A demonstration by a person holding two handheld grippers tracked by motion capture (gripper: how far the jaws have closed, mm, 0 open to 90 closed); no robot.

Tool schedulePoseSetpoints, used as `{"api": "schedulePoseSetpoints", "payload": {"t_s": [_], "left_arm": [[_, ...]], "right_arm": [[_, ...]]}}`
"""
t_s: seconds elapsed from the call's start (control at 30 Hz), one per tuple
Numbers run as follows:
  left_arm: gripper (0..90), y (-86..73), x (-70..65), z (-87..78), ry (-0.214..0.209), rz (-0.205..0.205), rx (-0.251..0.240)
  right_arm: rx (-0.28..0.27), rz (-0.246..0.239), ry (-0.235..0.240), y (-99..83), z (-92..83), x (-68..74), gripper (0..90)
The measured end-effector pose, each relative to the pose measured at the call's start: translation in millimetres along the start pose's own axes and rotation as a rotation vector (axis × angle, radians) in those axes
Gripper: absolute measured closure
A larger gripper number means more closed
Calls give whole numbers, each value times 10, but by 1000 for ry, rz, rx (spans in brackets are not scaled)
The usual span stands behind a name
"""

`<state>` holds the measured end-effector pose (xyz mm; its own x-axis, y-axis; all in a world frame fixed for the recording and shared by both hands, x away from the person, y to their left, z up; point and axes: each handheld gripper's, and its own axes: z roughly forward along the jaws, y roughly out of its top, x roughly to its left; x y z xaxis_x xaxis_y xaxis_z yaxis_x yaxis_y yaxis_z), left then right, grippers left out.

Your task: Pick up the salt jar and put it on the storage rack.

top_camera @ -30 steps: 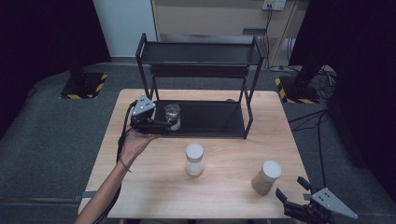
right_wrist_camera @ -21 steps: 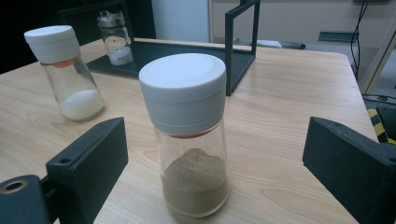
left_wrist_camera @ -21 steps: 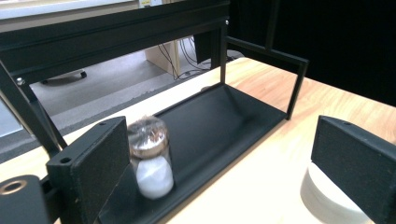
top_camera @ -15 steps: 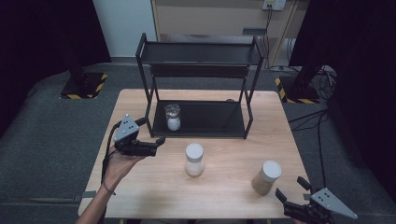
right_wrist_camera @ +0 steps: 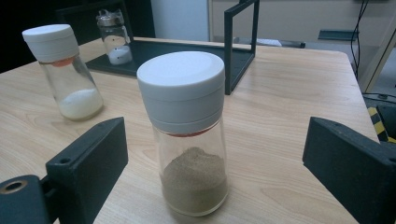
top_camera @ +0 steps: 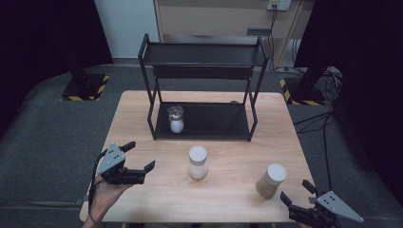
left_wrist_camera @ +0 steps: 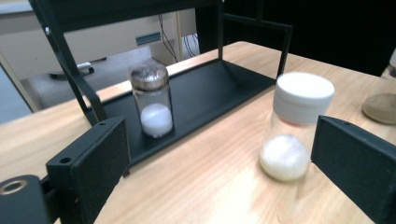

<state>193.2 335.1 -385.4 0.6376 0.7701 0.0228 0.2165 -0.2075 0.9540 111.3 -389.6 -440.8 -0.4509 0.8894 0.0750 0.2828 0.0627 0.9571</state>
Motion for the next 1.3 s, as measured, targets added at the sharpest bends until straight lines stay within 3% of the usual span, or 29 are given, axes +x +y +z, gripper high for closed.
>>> {"api": "schedulePoseSetpoints", "payload": {"t_s": [0.2, 0.37, 0.63, 0.7, 1.3], "left_arm": [[36, -222, -52, -106, 1, -3, 9], [35, -438, -96, -198, 15, -38, 20], [35, -645, -119, -277, 24, -76, 46], [34, -662, -108, -283, 23, -78, 61], [19, -759, -71, -360, 47, -64, 28]], "right_arm": [[2, -10, 1, 11, 4, 20, 67], [3, -9, 0, 14, 7, 22, 67], [2, -9, 0, 15, -2, 25, 67], [1, -10, 1, 14, -1, 21, 67], [2, -10, 7, 14, 8, 15, 68]]}}
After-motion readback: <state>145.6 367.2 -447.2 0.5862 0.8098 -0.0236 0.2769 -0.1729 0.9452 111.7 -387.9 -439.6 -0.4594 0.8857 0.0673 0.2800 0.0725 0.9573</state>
